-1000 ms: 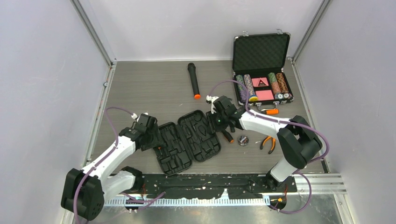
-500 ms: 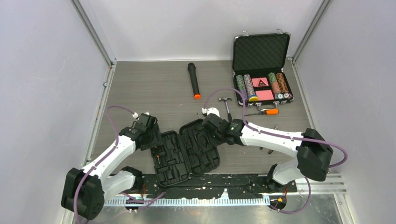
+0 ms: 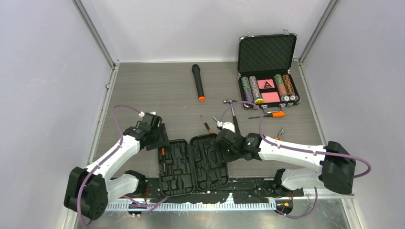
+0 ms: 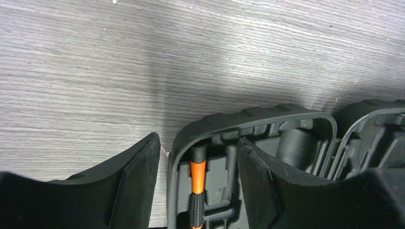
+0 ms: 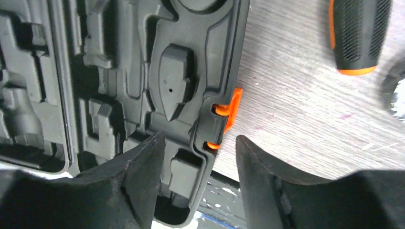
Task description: Pack the tool kit
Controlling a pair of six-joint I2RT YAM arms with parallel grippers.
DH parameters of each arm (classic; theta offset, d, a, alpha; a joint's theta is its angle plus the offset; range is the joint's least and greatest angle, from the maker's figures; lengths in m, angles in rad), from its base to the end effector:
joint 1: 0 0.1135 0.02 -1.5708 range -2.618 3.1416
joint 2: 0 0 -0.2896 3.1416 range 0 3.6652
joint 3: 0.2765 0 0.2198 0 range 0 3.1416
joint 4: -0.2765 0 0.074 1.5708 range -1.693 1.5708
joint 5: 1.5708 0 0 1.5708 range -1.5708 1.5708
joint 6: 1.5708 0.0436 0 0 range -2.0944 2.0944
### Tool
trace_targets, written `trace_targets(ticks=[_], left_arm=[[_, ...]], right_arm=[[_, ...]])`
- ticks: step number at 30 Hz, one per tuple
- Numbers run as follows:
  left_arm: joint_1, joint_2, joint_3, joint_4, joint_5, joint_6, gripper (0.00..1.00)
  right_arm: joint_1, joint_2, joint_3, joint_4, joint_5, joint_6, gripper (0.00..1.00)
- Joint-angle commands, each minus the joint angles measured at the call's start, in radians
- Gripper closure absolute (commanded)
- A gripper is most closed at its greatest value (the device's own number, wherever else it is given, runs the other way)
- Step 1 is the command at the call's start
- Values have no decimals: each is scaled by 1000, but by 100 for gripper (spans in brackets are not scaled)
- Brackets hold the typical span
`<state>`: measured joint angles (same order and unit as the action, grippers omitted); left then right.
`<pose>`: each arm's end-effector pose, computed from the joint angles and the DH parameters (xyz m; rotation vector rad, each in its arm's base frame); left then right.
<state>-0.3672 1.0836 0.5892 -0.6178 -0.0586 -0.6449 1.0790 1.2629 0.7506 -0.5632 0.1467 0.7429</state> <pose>0.1419 -0.0518 0.2165 -0.3924 2.6743 -0.2365 0.1008 0.1747 0.2351 -0.4013 2.6645 0.4168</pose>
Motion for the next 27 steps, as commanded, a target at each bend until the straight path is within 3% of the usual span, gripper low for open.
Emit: trace_targets(ticks=[1,5,11,17,23,27], left_arm=[[-3,-22,66,21,-1,22,39],[-4,-62,76,-13,-28,25,39],[-4,-159,41,-47,-22,1,39],[-4,-233,7,-79,7,-19,39],[-4,-250,-52,-69,18,-49,39],[-4,-244,-45,-69,19,-51,38]], right_arm=[[-25,-64,104,-38,62,-113,36],[-144,-5,229,-25,76,-301,38],[-247,244,445,49,62,-479,44],[-281,540,613,82,10,-525,47],[-286,701,665,116,-31,-525,48],[-298,764,693,121,-26,-538,58]])
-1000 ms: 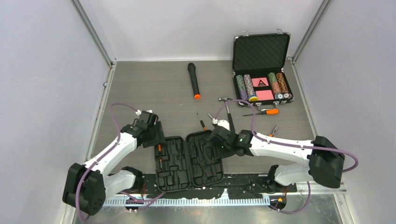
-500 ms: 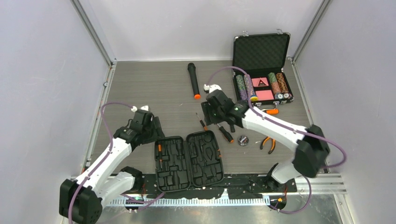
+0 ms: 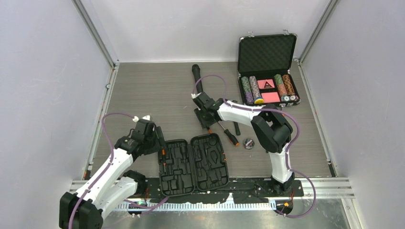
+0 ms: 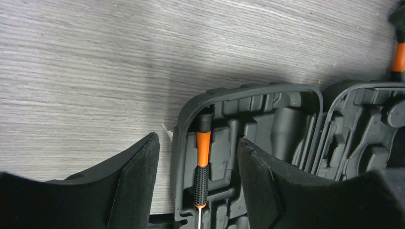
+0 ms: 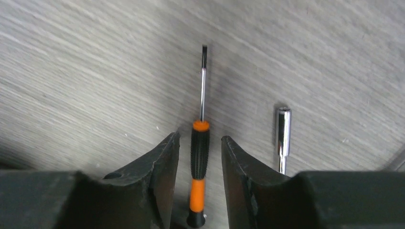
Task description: Pack the tool kit
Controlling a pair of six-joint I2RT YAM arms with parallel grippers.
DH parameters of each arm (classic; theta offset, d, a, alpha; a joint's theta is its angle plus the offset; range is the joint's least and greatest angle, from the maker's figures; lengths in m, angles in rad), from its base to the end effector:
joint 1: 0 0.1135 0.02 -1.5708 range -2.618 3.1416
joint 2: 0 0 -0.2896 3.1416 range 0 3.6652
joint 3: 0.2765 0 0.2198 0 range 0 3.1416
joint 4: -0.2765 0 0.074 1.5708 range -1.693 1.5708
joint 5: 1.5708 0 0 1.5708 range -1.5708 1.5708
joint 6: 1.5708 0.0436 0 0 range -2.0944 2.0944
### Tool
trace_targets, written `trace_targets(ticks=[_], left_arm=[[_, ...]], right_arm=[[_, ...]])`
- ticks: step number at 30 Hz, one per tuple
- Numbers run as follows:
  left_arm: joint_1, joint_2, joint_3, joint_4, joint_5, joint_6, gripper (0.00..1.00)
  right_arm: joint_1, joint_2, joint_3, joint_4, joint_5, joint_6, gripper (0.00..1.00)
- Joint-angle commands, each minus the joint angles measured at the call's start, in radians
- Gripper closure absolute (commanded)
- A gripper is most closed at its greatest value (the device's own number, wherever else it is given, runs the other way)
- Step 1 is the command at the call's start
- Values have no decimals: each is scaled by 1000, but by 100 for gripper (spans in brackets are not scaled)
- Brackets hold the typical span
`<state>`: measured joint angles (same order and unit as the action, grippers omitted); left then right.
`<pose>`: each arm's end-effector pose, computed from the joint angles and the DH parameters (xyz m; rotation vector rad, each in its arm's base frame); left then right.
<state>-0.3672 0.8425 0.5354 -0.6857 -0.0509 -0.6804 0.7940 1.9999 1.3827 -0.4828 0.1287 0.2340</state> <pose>0.1045 -0.0378 0.2245 -0.4244 2.5622 -0.3290 0.2850 0.2819 0.1989 -0.6969 2.5726 0.1647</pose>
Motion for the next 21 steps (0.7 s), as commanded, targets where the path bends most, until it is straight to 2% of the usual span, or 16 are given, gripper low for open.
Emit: trace_targets(ticks=[1,3,7,11,16,21], left_arm=[[-4,-7,16,-4,8,-14,38],[-4,-23,37,-13,-3,-7,38],[-4,-53,90,-6,-8,23,39],[-4,-103,123,66,42,48,38],[-23,-186,128,213,134,59,30],[-159,-239,117,384,136,72,22]], right_arm=[[-15,29,62,48,-4,-36,65],[-25,21,69,54,2,-47,77],[-35,-70,78,82,-2,-64,92],[-33,-212,50,148,-10,-19,95],[-34,-411,-87,291,-31,116,95],[-31,-647,-273,492,-91,290,94]])
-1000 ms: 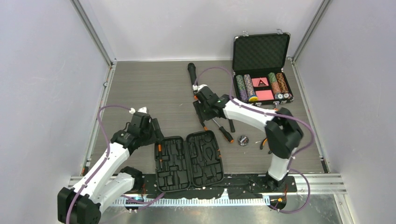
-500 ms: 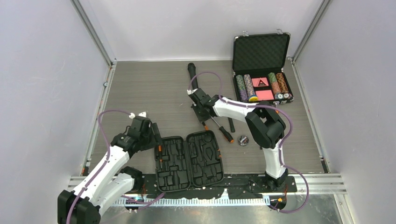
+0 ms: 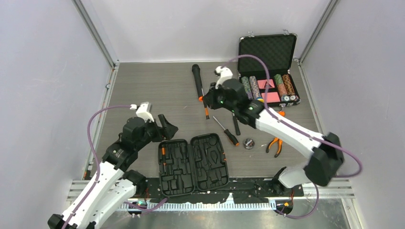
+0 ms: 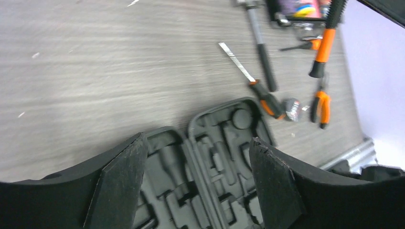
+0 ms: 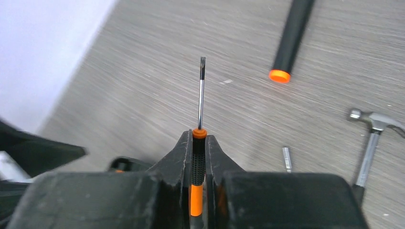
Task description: Pack the tool kit
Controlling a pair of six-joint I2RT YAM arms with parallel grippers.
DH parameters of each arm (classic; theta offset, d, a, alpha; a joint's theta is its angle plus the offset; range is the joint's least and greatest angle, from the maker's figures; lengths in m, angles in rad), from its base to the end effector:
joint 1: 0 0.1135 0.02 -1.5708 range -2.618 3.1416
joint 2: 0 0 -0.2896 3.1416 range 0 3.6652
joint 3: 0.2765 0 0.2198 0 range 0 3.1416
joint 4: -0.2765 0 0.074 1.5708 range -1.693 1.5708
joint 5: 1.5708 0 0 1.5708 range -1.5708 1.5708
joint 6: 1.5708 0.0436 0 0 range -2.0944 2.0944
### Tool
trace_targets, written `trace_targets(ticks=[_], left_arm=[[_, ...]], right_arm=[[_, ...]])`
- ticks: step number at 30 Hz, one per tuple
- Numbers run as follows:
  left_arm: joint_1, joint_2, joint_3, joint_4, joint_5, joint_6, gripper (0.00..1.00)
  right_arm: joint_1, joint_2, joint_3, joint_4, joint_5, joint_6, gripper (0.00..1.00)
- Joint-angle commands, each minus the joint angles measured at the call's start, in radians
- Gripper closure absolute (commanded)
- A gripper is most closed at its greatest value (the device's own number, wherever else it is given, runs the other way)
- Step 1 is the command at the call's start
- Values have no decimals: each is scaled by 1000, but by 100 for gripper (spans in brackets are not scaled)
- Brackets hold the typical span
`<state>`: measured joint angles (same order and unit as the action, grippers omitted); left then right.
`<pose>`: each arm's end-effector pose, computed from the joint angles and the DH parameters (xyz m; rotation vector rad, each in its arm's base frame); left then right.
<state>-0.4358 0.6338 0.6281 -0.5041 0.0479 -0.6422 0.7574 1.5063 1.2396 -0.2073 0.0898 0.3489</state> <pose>0.0907 -0.0445 0.2864 -0.1921 2.1495 -0.6941 0.2393 0.2209 0.3511 -0.3687 2.0635 0.5924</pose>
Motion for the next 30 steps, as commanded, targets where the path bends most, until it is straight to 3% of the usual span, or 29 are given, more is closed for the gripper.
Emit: trace_targets(ticks=[1,4,10,14,19,24,26,27,28,30], left_arm=[[-125,-33,22,237,29,40,20],[-238,-32,20,349,-11,49,18],[-417,58,52,497,-114,65,17],[-484,181,110,500,-147,77,18],[-498,264,148,483,-184,76,28],[-500,308,185,498,-118,98,52],[-499,308,198,481,-123,148,75],[-498,304,204,454,-145,181,92],[-497,298,211,425,-176,221,100],[-482,282,233,341,-217,341,100]], right_arm=[[6,-183,-191,247,-63,232,94],[26,-313,-314,362,-62,318,94],[77,-462,-415,426,-17,396,94],[99,-515,-457,458,-2,421,94],[109,-556,-493,487,5,437,94],[110,-559,-515,501,5,431,94],[109,-560,-519,499,-3,421,94],[109,-562,-516,490,-1,405,92],[107,-570,-513,466,1,392,90],[95,-580,-499,404,-9,354,82]])
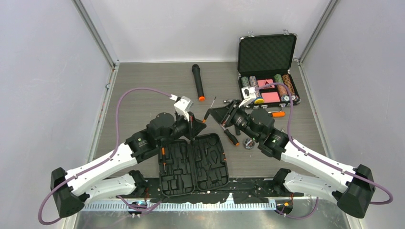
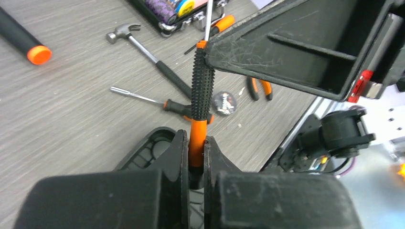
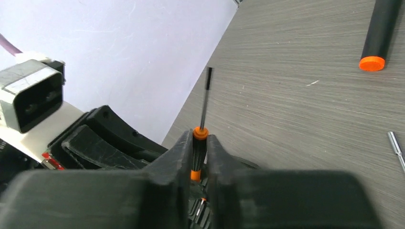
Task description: Pack the tool kit
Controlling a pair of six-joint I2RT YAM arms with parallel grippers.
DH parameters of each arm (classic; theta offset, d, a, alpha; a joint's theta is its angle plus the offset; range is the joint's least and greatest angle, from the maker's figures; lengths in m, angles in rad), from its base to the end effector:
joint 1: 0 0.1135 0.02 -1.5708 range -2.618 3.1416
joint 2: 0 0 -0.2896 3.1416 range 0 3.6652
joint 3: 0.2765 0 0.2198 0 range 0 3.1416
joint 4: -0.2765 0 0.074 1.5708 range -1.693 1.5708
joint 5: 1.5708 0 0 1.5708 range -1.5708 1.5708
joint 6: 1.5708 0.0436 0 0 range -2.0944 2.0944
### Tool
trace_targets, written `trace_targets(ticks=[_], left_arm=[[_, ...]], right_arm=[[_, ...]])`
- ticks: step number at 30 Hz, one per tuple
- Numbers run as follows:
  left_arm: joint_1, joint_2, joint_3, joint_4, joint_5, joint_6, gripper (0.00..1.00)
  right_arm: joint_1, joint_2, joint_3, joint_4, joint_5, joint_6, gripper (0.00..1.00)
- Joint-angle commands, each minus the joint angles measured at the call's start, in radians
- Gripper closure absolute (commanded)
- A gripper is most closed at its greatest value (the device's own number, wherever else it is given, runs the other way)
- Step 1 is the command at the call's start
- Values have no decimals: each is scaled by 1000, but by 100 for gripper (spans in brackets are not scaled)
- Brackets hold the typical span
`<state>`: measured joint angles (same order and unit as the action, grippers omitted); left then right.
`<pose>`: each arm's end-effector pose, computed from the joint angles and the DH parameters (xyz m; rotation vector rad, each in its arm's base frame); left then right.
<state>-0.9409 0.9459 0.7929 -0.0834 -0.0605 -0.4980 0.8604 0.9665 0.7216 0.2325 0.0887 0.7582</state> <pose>0.1099 -0.1463 0.3479 0.3761 1.8782 -0.9504 0.1285 0.1435 0.3573 -0.0125 1.7151 1.1725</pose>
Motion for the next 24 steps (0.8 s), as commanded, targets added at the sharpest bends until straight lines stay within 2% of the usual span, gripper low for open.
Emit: trace_targets(ticks=[1,2,3,4,6,10,14,17,20,24], left_arm=[[37,-39,85,-137,-117,244,100],[53,-45,101,-189,-120,289,100],[71,-54,117,-238,-120,335,100],[85,-61,135,-282,-114,383,100],[95,-69,171,-372,-117,500,100],[95,-85,230,-527,-41,737,100],[94,-129,242,-584,16,883,100],[94,-153,242,-598,49,973,100],[92,-139,266,-633,100,1024,100],[65,-108,281,-654,117,1055,100]], right_arm=[[-14,-44,40,-72,-7,-79,71],[-30,-50,52,-149,-3,-92,64],[-39,-55,79,-188,-2,-128,51],[-55,-65,92,-278,3,-173,47],[-79,-78,140,-384,-1,-274,31],[-105,-68,303,-572,-61,-542,24],[-107,2,485,-760,-184,-764,20],[-108,79,592,-869,-245,-851,20],[-108,147,711,-923,-386,-904,21],[-105,313,844,-989,-569,-921,24]])
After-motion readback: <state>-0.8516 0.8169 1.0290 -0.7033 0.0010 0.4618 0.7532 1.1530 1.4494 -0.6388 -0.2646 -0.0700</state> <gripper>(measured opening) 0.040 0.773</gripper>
